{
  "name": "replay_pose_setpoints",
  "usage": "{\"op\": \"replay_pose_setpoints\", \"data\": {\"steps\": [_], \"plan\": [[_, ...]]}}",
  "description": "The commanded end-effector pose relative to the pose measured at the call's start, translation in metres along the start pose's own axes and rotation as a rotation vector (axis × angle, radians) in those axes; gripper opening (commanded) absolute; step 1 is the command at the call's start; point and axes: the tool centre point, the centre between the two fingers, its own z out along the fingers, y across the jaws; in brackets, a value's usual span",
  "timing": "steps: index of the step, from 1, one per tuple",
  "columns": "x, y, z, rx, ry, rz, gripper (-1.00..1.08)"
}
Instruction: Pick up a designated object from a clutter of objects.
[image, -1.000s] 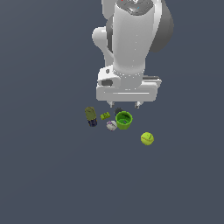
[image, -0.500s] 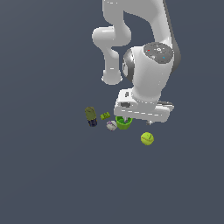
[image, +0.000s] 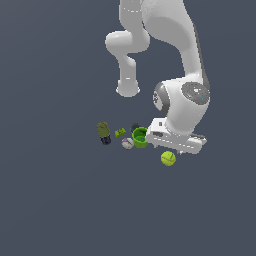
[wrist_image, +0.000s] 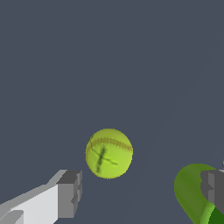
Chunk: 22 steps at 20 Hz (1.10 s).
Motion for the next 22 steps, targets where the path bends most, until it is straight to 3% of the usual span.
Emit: {"op": "replay_pose_setpoints", "data": {"steps": [1, 9, 16, 22], "plan": [[-0.004, -0.009, 0.013, 0.0, 0.001, 0.023, 1.0], [-0.011, -0.024, 0.036, -0.001, 0.001, 0.057, 1.0], [-0.012, -0.024, 0.041, -0.001, 0.0, 0.055, 1.0], [-0.013, -0.023, 0.068, -0.001, 0.0, 0.057, 1.0]]}}
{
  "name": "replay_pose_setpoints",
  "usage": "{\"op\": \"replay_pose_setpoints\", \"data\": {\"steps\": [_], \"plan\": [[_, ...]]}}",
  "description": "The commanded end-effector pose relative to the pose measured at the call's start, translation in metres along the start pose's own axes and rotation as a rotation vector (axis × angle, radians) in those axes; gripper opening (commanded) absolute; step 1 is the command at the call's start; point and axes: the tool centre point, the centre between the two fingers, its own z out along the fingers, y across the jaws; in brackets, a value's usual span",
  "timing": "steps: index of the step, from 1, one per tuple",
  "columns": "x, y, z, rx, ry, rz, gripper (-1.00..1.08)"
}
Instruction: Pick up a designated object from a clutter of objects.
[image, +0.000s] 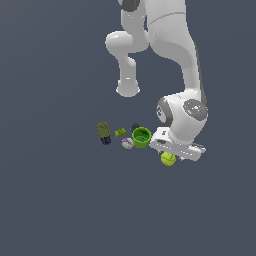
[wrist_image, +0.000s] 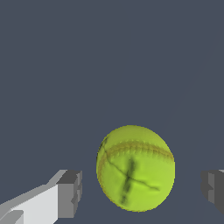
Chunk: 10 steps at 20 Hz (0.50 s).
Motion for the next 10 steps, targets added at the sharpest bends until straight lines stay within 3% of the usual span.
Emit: {"op": "replay_pose_setpoints", "data": {"steps": [1, 8, 9, 10], "plan": [[-0.001, 0.0, 0.013, 0.0, 0.0, 0.001, 1.0], [0.0, 0.0, 0.026, 0.0, 0.0, 0.002, 1.0], [0.0, 0.0, 0.026, 0.0, 0.0, 0.002, -1.0], [0.0, 0.0, 0.026, 0.0, 0.0, 0.002, -1.0]]}}
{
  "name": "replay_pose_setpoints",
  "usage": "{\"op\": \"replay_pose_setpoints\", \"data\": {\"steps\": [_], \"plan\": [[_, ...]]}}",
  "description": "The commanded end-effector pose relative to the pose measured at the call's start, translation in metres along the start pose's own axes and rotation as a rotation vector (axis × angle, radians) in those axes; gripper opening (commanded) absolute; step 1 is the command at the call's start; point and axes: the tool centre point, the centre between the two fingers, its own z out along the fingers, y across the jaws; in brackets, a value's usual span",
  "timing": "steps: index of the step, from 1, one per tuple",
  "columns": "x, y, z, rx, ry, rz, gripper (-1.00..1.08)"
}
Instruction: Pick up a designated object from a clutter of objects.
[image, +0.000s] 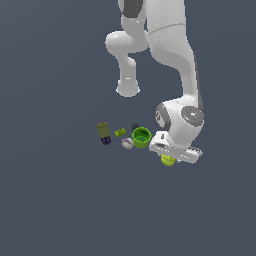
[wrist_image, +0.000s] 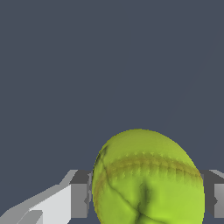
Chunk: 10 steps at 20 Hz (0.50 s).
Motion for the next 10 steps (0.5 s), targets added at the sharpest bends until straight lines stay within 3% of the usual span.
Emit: {"op": "replay_pose_setpoints", "data": {"steps": [1, 10], "plan": [[0.0006, 0.0003, 0.0007, 0.0, 0.0, 0.001, -1.0], [0.0002, -0.0003, -0.0003, 0.001, 0.001, 0.0, -1.0]]}}
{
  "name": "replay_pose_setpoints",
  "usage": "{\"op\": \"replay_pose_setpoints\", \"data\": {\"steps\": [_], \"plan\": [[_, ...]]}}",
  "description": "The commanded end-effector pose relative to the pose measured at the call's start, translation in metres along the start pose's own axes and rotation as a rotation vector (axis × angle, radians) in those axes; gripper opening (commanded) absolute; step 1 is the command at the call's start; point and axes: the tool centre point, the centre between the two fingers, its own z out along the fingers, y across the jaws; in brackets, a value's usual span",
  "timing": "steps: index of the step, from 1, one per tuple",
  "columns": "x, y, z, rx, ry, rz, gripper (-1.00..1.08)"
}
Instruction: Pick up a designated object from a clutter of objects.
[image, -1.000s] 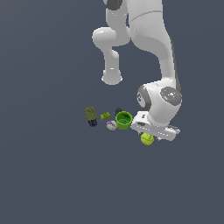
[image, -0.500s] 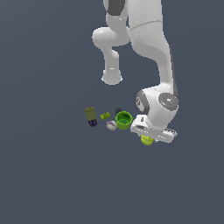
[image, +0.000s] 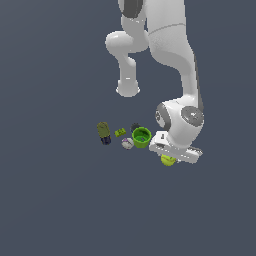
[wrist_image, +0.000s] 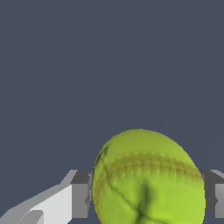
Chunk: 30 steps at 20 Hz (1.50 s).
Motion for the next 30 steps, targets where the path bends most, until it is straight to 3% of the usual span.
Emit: {"op": "replay_pose_setpoints", "data": {"steps": [1, 13, 30], "plan": [[0.0, 0.0, -0.001, 0.0, 0.0, 0.0, -1.0], [0.003, -0.006, -0.062, 0.0, 0.0, 0.0, -1.0], [0.013, -0.025, -0.245, 0.0, 0.0, 0.0, -1.0]]}}
